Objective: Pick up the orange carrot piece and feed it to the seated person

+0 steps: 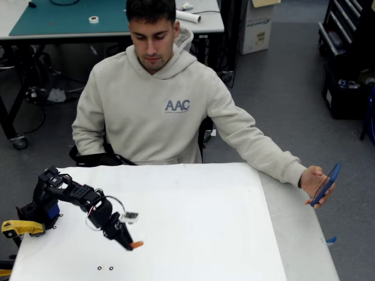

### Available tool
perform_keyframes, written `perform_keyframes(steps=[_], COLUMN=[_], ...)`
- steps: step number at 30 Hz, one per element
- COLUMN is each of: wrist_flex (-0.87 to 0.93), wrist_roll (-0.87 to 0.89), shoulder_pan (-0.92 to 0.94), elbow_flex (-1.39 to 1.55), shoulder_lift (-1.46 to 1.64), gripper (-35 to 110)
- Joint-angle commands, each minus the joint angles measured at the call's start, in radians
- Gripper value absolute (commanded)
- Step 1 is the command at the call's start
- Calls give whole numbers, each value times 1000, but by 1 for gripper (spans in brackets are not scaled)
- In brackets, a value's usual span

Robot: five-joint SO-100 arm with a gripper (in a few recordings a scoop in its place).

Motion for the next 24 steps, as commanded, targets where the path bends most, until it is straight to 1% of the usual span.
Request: perform_keyframes(steps=[1,9,24], wrist_flex=[0,0,-2], wrist_roll=[-9,-9,-9], shoulder_pan=[-54,-210,-561], elbow_flex=[-249,-566,-1097], shoulder_lift=[37,31,-6], gripper=[-3,-3,-2])
